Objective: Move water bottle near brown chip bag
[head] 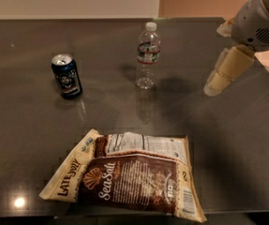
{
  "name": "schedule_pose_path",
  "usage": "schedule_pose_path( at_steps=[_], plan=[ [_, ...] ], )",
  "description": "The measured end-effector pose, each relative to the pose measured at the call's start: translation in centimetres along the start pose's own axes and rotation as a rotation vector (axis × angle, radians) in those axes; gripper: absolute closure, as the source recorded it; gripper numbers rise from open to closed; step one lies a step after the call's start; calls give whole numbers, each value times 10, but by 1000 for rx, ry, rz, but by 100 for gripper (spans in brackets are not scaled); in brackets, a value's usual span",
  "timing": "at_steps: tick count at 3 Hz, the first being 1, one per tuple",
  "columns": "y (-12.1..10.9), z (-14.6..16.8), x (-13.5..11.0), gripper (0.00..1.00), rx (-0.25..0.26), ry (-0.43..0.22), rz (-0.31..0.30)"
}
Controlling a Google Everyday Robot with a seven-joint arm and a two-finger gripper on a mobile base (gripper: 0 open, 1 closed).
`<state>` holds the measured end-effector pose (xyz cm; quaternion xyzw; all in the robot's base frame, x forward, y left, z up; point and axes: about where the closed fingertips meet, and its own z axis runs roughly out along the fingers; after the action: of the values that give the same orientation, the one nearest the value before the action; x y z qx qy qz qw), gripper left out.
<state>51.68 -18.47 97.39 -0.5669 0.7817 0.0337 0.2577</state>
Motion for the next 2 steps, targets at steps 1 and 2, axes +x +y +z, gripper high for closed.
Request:
schedule_pose_path(
  at_steps=[1,2],
  plan=[
    [-20,19,-17,0,6,-81,39],
    [-36,38,-34,0,-5,-156,90]
  ],
)
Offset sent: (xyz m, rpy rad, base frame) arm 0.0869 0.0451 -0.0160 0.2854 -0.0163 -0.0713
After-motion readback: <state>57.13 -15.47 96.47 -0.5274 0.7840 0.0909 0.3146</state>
